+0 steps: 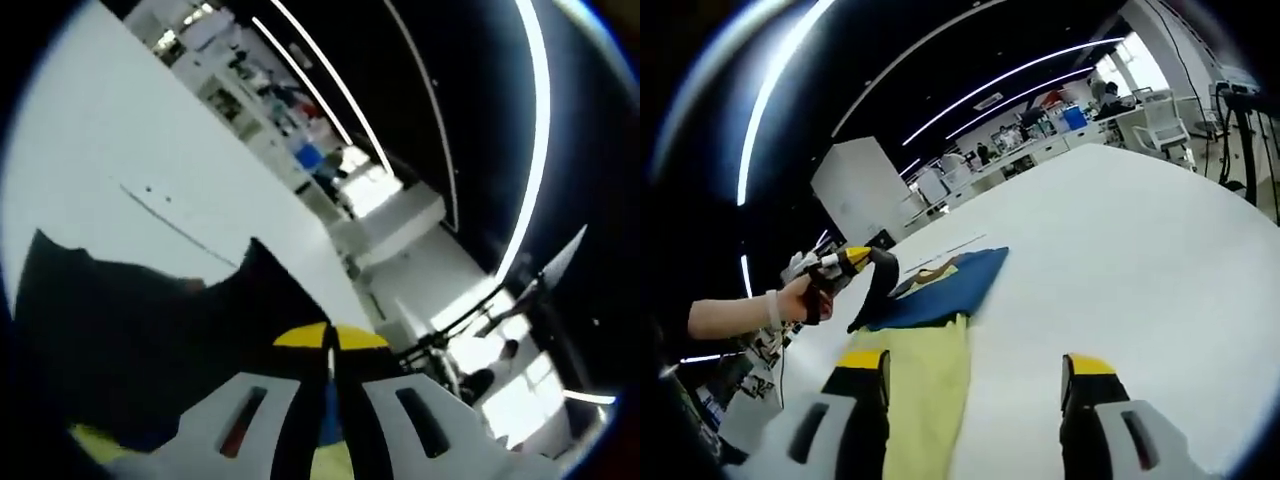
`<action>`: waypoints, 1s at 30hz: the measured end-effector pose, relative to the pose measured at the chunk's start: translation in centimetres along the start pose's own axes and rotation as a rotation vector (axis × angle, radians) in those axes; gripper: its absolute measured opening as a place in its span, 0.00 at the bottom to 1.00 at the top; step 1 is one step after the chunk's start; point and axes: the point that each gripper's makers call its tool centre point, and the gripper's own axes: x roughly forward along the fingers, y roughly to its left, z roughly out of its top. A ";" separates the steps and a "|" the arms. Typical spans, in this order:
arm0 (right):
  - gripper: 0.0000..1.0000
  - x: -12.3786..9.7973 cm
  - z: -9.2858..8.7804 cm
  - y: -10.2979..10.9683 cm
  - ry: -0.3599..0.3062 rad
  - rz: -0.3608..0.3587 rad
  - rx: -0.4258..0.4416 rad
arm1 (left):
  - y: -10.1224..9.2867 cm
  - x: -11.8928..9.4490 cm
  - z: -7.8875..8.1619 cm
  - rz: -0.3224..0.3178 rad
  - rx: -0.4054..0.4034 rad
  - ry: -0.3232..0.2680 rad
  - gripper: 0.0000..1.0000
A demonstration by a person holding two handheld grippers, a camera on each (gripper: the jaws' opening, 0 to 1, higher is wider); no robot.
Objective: Fold the garment on the visible template until the final outline fits inside the template.
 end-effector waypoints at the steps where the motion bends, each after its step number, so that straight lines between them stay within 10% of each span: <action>1: 0.69 -0.1 0.0 -0.2 -0.001 -0.002 0.001 | -0.3 0.3 -0.3 -0.002 -0.001 0.001 0.00; 15: 0.67 -2.3 0.0 -3.9 -0.008 -0.039 0.035 | -2.2 5.8 -5.7 -0.048 -0.002 0.113 0.00; 30: 0.67 -2.6 -1.3 -4.5 -0.003 -0.056 0.065 | -1.2 6.4 -12.2 -0.030 0.036 0.284 0.00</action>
